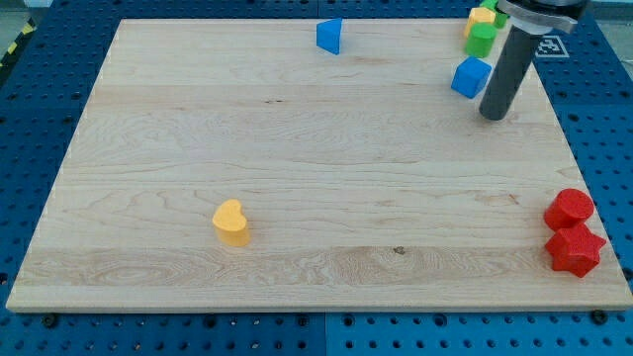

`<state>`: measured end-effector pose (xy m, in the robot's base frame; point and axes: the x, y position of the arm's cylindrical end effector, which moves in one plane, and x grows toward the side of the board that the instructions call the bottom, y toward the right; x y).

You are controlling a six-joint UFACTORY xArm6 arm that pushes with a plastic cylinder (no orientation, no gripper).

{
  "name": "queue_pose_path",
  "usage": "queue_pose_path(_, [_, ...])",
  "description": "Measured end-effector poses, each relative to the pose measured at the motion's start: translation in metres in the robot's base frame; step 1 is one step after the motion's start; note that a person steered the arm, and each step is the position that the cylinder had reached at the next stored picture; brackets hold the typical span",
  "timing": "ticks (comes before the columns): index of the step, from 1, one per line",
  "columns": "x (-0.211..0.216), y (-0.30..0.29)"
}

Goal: Push blue cube to the left side of the yellow pentagon

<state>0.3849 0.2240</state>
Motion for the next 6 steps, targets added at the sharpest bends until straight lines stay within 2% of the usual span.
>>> queue_pose_path(1, [-0.018, 0.003])
queue_pose_path(2, [-0.046, -0.02])
queue_pose_path(4, [-0.053, -0.041])
queue_pose_path(6, [-0.098, -0.06])
